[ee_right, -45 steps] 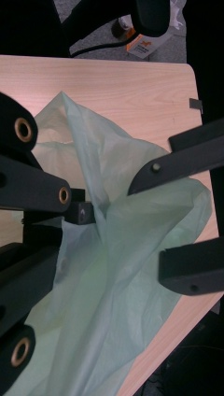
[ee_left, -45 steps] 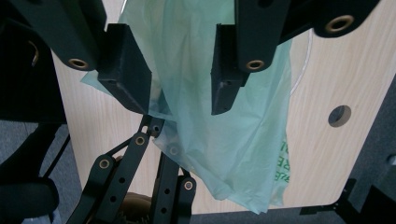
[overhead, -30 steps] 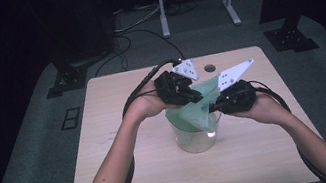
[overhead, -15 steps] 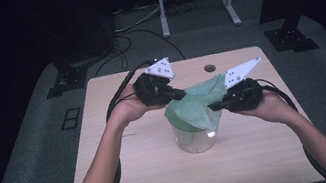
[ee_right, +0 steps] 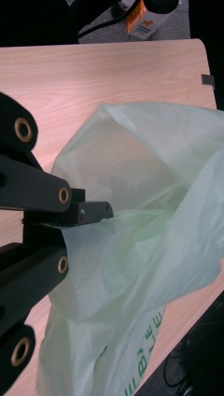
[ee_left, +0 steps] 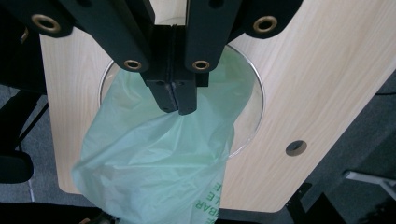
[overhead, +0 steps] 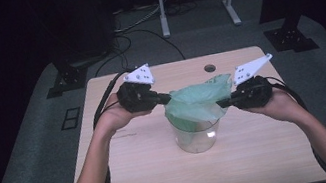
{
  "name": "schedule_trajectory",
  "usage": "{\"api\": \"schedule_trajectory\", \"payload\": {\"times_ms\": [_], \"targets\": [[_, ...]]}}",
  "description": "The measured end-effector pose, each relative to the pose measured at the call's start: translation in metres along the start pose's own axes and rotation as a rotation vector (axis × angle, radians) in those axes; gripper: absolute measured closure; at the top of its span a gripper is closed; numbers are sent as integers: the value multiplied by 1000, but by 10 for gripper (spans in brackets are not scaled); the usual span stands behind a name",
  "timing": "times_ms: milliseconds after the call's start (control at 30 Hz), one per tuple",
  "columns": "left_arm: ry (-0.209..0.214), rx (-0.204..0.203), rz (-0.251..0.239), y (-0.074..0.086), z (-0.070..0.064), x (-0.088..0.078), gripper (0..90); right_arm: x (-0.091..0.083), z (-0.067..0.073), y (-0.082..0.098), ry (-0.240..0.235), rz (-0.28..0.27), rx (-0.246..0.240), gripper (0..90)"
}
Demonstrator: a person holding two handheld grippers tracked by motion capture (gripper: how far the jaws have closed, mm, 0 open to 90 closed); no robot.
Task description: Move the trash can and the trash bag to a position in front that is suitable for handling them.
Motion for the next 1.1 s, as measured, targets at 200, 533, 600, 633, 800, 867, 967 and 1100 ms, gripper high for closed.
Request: {"api": "schedule_trajectory", "payload": {"times_ms": [200, 533, 600, 633, 800, 867, 967, 1100], "targets": [[0, -27, -20, 14, -1, -5, 897, -6, -2, 3, 11, 8, 3, 900], [11, -89, -45, 44, -3, -7, 896, -14, -1, 13, 11, 33, 7, 900], [16, -104, -47, 53, -4, -6, 897, -16, 2, 17, -2, 46, -1, 900], [18, -115, -48, 57, -4, -6, 897, -17, 3, 18, -7, 50, 0, 900], [20, -141, -50, 70, -5, -6, 897, -18, 11, 25, -47, 89, -25, 900], [25, -151, -49, 77, -6, -5, 897, -17, 14, 27, -62, 100, -29, 900], [32, -175, -63, 84, -9, -6, 897, -15, 20, 32, -94, 122, -39, 900], [40, -193, -70, 94, -10, -8, 897, -14, 26, 38, -135, 155, -55, 900]]}}
Point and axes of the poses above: each handheld gripper's, and its own axes: x roughly forward along the jaws, y roughly out of its underside, z roughly to its left, the point moved 4 cm from there along x, roughly forward along the jaws, and after that the axes turned 2 degrees about -z, right-handed, at the moved point
